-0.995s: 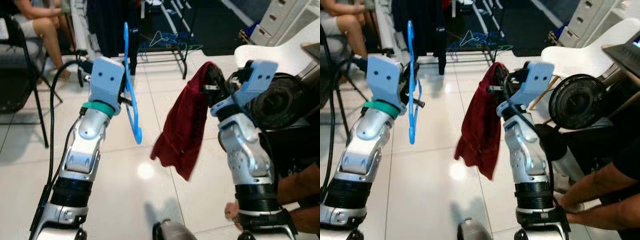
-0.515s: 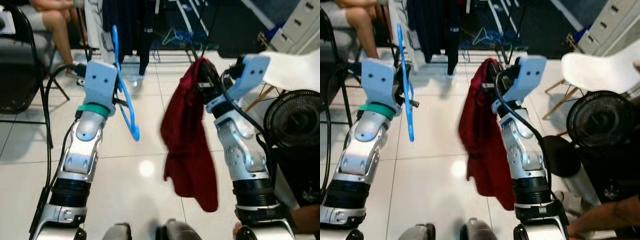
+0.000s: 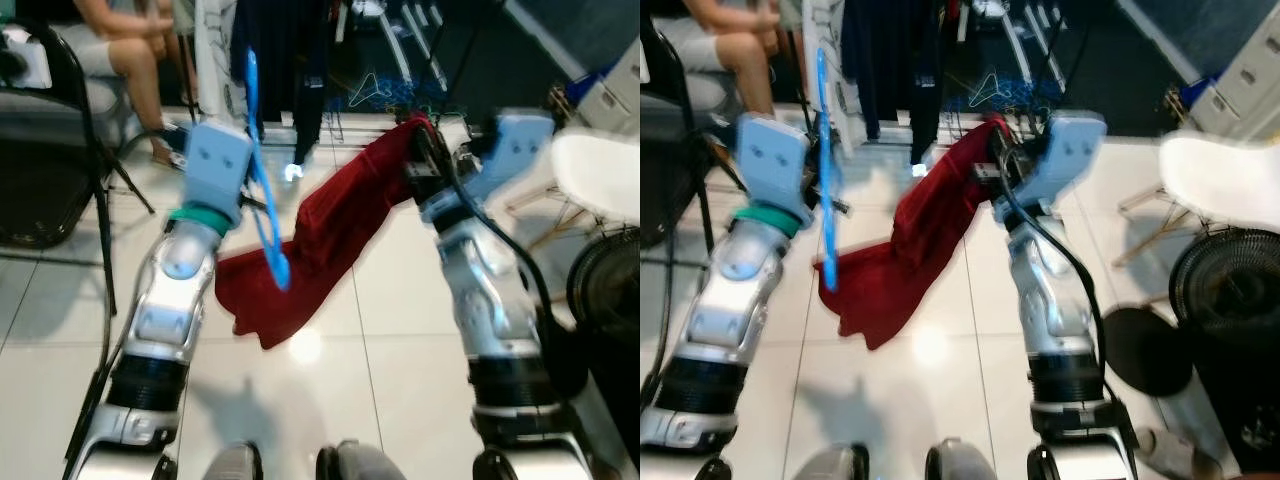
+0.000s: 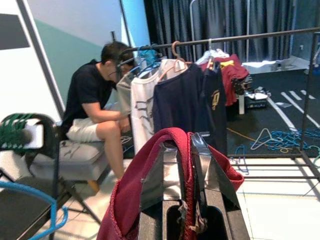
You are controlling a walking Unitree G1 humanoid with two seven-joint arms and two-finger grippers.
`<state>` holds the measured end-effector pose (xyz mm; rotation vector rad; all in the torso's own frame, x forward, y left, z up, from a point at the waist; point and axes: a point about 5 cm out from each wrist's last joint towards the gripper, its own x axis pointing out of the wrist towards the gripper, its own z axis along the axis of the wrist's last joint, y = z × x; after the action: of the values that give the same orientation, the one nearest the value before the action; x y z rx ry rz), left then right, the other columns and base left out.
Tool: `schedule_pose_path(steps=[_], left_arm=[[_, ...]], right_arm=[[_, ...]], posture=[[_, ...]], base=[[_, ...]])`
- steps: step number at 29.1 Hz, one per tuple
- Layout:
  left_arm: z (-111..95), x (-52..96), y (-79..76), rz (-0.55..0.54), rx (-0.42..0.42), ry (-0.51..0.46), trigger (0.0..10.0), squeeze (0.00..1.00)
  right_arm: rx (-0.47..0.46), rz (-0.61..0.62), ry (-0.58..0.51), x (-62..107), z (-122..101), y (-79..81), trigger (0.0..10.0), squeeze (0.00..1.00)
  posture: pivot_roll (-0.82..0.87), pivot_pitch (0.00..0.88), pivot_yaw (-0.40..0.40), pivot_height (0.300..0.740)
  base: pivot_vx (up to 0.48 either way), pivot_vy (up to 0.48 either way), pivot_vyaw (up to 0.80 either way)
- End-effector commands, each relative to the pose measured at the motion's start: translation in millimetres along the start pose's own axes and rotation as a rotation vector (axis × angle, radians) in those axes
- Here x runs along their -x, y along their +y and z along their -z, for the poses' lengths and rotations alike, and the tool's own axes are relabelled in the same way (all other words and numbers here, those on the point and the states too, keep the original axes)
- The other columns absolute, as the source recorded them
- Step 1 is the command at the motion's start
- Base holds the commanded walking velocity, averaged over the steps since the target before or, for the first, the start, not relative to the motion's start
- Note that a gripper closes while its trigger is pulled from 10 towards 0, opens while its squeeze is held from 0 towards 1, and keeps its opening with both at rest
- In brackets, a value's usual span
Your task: Hang hanger
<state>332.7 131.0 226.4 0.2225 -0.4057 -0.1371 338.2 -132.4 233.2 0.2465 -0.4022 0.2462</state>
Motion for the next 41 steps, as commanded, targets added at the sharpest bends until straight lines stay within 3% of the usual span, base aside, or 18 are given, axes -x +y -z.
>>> schedule_pose_path(steps=[1,41], left_arm=[[0.8,-0.8,-6.8,0.025,0.009,-0.002,10.0,0.00],[-2.4,-1.1,-13.4,0.056,0.020,-0.018,10.0,0.00]], right_arm=[[0.018,0.031,-0.029,-0.1,-5.8,-9.3,10.0,0.00],[0.045,0.056,-0.046,-1.9,-9.5,-18.8,10.0,0.00]], posture=[[-0.09,0.047,-0.019,0.740],[-0.09,0.051,-0.007,0.740]], base=[[0.458,0.000,0.00],[0.459,0.000,0.00]])
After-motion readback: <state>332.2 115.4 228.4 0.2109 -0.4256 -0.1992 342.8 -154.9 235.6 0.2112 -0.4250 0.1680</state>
